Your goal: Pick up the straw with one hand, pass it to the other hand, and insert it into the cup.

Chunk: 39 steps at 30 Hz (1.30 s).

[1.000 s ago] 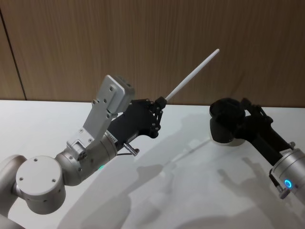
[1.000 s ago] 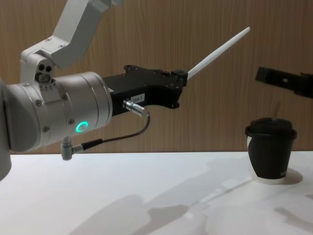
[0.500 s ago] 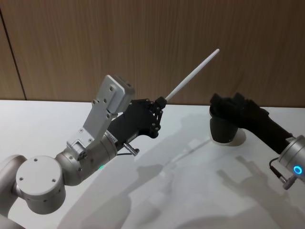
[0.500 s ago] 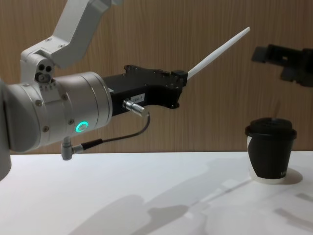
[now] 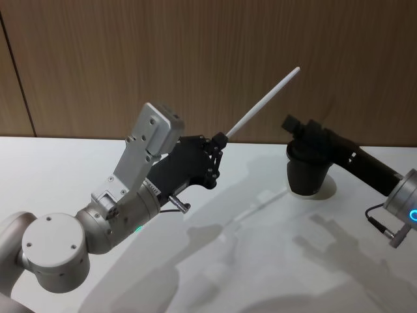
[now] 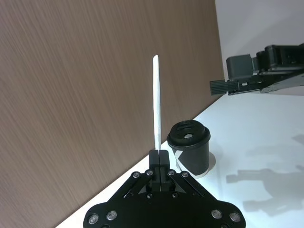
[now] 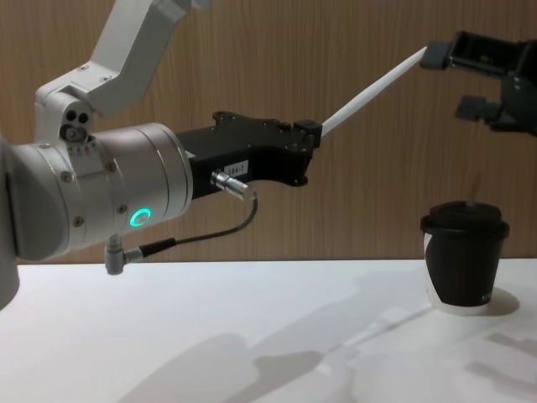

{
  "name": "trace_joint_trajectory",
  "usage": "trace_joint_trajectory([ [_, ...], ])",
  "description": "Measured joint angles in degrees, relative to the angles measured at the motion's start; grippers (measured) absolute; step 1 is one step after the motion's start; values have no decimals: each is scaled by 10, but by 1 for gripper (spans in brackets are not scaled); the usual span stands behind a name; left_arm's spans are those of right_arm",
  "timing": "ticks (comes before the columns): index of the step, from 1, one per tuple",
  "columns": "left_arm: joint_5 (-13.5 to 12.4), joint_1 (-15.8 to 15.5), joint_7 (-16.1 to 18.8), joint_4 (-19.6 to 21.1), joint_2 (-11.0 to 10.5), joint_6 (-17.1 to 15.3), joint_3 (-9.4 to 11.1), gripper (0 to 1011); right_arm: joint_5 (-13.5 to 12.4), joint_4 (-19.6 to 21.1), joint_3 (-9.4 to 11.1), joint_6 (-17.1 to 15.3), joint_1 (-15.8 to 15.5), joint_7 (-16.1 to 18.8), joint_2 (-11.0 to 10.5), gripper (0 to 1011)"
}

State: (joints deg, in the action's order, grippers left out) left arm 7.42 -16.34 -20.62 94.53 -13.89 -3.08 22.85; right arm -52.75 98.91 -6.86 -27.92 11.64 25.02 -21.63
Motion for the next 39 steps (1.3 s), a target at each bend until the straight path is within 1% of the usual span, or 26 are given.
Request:
trace_joint_trajectory([
  [4, 0, 0, 0, 0, 0, 0, 0, 5, -20, -2, 1, -22, 9, -1, 3, 1001],
  [7, 0, 0, 0, 0, 0, 0, 0, 5, -36, -6, 1, -39, 17, -8, 8, 1001],
  [8, 0, 0, 0, 0, 0, 0, 0, 6, -36, -6, 1, -39, 17, -8, 8, 1001],
  [11, 0, 0, 0, 0, 0, 0, 0, 6, -50, -10, 0, -55, 26, -19, 14, 1001],
  [15, 0, 0, 0, 0, 0, 0, 0, 5, -60, -14, -2, -68, 34, -33, 21, 1001],
  [20, 0, 0, 0, 0, 0, 0, 0, 5, -68, -19, -5, -79, 42, -56, 30, 1001],
  [21, 0, 0, 0, 0, 0, 0, 0, 5, -68, -19, -5, -79, 42, -56, 30, 1001],
  [23, 0, 0, 0, 0, 0, 0, 0, 5, -70, -22, -8, -84, 47, -70, 36, 1001],
  [29, 0, 0, 0, 0, 0, 0, 0, 5, -71, -29, -16, -91, 56, -97, 45, 1001],
  [39, 0, 0, 0, 0, 0, 0, 0, 5, -71, -42, -29, -95, 70, -119, 56, 1001],
])
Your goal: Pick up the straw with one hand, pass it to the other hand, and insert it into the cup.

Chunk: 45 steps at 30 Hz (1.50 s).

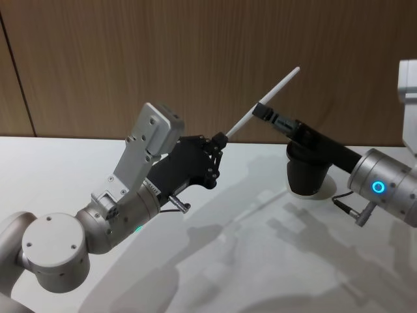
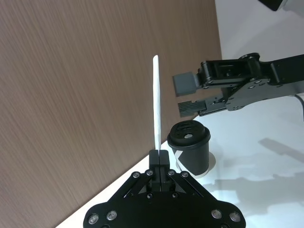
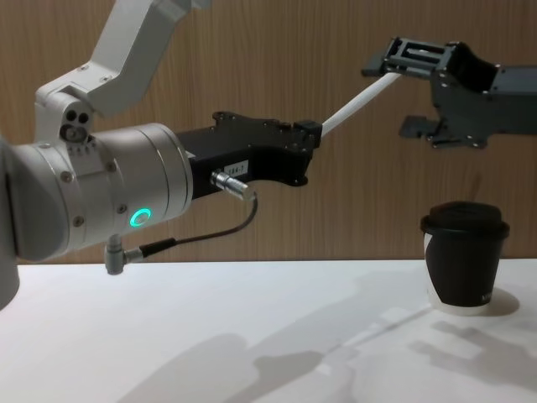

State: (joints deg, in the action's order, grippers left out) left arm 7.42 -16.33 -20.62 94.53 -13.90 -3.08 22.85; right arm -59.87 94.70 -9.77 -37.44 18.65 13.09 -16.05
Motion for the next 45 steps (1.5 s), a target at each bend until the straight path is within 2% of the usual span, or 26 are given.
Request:
trace_joint_trajectory([
  [27, 0, 0, 0, 0, 0, 0, 0, 5, 0, -58, -27, 18, 54, -4, 14, 1001],
  [45, 0, 0, 0, 0, 0, 0, 0, 6, -4, -80, -32, 25, 68, -13, 14, 1001],
])
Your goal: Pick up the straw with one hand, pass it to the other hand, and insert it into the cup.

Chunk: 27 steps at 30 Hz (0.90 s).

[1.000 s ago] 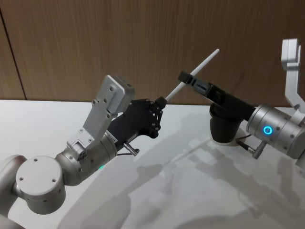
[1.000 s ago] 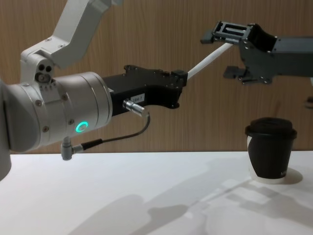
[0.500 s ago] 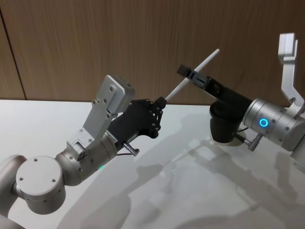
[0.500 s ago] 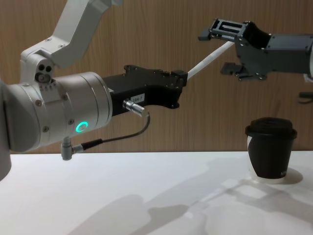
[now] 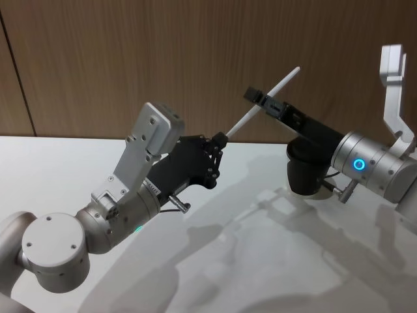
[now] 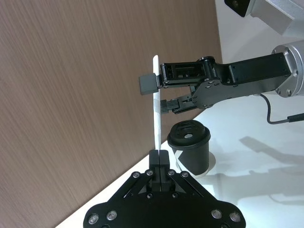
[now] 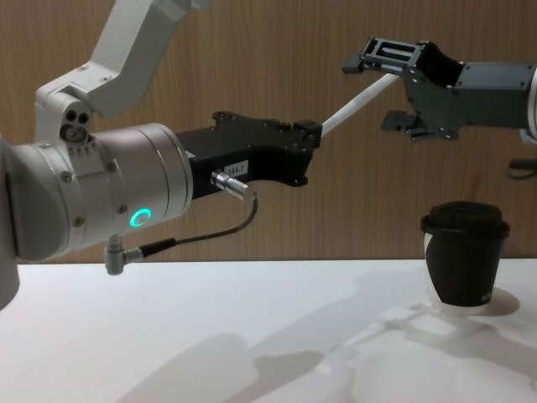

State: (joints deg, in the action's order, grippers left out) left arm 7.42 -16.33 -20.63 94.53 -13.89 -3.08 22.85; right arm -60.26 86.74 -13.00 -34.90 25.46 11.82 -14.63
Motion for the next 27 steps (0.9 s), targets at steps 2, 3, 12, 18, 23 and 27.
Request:
trace_joint_trajectory([
  [2, 0, 0, 0, 0, 0, 0, 0, 5, -1, -1, 0, 0, 0, -1, 0, 1001],
  [3, 0, 0, 0, 0, 0, 0, 0, 6, -1, -1, -1, 1, 0, -1, 0, 1001],
  [12, 0, 0, 0, 0, 0, 0, 0, 5, -4, -3, -2, 3, 1, -4, 0, 944],
  [18, 0, 0, 0, 0, 0, 0, 0, 5, -5, -4, -2, 4, 2, -5, 0, 754],
  [23, 0, 0, 0, 0, 0, 0, 0, 5, -6, -4, -2, 4, 2, -6, 0, 617],
  [27, 0, 0, 0, 0, 0, 0, 0, 5, -6, -4, -3, 4, 2, -6, 0, 473],
])
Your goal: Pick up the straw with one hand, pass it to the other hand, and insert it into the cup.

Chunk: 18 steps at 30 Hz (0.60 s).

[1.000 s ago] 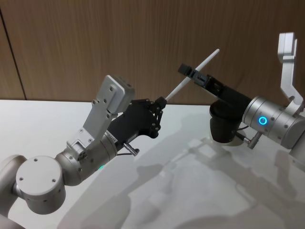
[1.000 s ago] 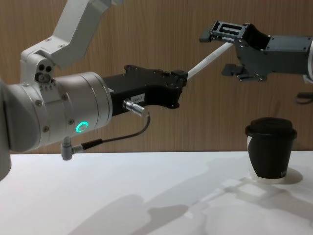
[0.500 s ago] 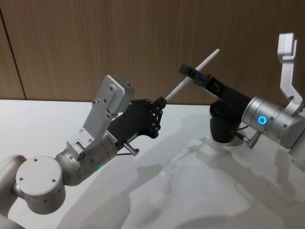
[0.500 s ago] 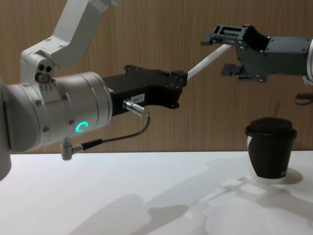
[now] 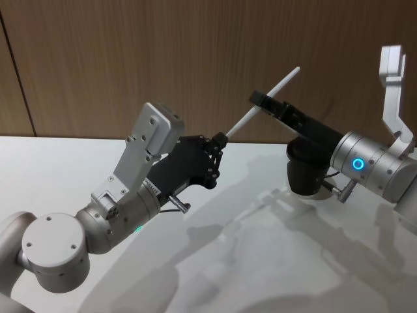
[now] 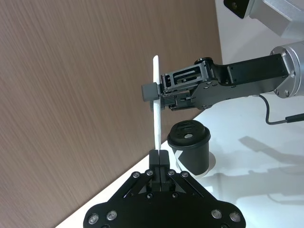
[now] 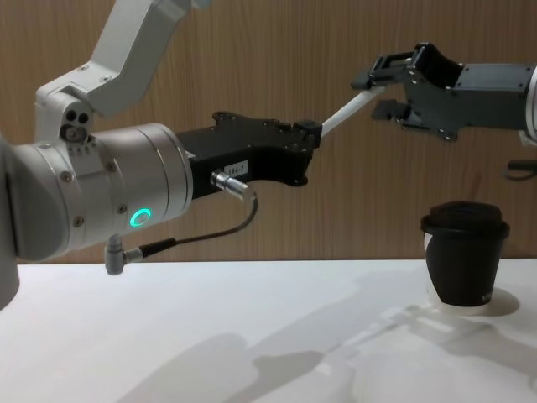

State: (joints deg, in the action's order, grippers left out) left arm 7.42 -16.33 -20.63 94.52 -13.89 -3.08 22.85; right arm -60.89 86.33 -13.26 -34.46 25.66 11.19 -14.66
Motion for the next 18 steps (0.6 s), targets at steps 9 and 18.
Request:
trace_joint_trajectory([
  [9, 0, 0, 0, 0, 0, 0, 0, 5, -1, 0, 0, 0, 0, 0, 0, 215],
  [18, 0, 0, 0, 0, 0, 0, 0, 5, -1, 0, 0, 0, 0, -1, 0, 117],
])
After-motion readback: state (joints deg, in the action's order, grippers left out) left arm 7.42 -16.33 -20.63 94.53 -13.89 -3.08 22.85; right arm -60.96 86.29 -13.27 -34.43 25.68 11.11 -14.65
